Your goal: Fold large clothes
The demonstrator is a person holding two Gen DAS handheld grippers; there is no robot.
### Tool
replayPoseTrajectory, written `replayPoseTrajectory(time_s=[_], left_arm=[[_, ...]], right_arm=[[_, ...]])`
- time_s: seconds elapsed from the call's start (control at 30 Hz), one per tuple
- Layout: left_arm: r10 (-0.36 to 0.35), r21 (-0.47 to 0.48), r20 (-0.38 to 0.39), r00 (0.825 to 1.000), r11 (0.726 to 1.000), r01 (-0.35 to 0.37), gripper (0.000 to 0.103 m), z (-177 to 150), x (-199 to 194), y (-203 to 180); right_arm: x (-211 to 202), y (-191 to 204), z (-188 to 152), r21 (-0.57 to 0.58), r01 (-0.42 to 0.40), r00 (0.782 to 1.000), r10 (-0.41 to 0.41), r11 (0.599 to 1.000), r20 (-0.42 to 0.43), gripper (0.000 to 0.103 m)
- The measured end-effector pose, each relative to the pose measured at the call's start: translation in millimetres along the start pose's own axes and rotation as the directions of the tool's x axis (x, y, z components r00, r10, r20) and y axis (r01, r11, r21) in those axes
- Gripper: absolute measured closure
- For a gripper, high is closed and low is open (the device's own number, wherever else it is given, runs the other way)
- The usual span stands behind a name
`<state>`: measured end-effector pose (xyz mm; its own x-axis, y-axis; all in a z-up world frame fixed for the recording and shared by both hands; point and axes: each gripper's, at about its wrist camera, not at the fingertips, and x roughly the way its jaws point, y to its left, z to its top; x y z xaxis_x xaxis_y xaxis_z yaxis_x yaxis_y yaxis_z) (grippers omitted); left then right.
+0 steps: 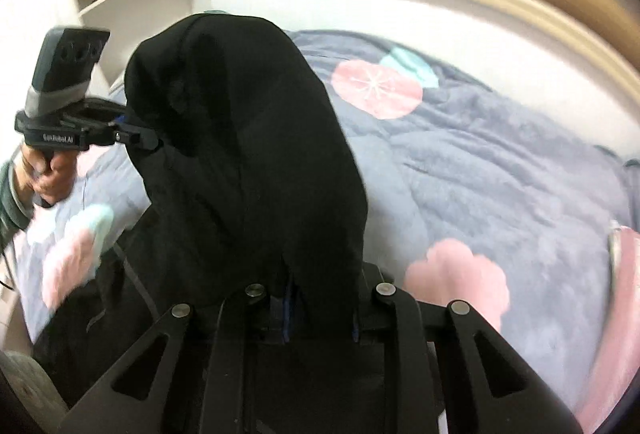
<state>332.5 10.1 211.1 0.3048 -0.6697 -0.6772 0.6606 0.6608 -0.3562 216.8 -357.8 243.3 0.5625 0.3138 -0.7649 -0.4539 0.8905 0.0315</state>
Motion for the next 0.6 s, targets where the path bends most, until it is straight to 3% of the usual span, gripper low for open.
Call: replayPoseTrajectory(time_s=[0.13,0.27,0.37,0.43,0.6], left_arm=[[0.023,-0.067,-0.001,1.000,0.997,-0.023,0.087,-58,-18,-29],[0.041,-0.177,-0.112,0.993,0.982,-0.060,0.083,-132,-1,-34],[0.042,-0.295,-0.168,0.985,0.951,-0.091,0.083,-183,16,-32],[0.058,-0.407,-0.121,0.991,0.908,-0.103,0.083,-198,8,-37],[0.165,-0.342,-0.062,0.984,0.923,-0.177,0.083,-185,-41,-66]], right_arm=[[-32,54,-54,-0.005,0.027,1.000,-0.027,1.000,-0.004,0.079],[-20,79,-113,0.079,0.006,0.995,0.002,0.997,-0.104,0.077],[-6,88,-148,0.111,0.024,0.984,-0.004,0.994,-0.180,0.076],[-5,91,-159,0.134,0.033,0.980,-0.005,0.990,-0.201,0.076],[-38,79,-156,0.206,0.069,0.983,-0.032,0.976,-0.180,0.069]])
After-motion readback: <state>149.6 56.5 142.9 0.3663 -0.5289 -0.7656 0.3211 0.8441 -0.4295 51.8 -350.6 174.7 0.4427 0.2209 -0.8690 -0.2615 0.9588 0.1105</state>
